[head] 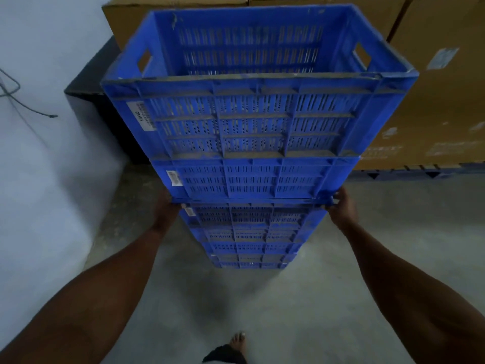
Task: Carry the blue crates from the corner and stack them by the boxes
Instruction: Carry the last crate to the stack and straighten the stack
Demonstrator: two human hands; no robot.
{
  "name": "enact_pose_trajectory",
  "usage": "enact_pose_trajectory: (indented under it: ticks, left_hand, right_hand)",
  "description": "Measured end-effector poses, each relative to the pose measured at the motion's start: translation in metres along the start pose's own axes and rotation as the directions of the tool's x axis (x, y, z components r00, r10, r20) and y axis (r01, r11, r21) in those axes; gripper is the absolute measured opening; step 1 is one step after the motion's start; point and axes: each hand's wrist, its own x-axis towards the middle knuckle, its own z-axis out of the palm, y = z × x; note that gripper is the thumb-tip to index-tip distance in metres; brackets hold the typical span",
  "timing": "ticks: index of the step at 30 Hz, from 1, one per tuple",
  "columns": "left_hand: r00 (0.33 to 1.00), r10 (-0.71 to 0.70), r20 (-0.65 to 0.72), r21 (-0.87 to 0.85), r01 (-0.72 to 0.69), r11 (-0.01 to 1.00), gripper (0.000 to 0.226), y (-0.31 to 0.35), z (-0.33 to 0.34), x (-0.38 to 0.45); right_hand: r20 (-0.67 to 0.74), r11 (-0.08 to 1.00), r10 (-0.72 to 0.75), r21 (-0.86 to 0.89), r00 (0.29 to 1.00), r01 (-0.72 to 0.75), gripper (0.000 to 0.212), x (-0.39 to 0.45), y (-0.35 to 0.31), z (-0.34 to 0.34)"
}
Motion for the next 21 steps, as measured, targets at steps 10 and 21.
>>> enact_pose_trajectory:
  ticks: [10,21]
  left_hand:
    - [0.998,0.053,-0.025,-0.032,-0.054,0.998,0.058,0.009,-0.011,-0.003]
    - [0.995,0.063,-0.081,0.032,-0.06,0.998,0.05,-0.028,-0.007,0.013]
  right_hand:
    - [0.062,0.997,0.004,0.077,0.998,-0.008,0.051,0.012,0.006,-0.013]
    - [0.027,0.996,-0.022,-0.088,0.999,0.024,0.038,-0.006,-0.002,-0.011]
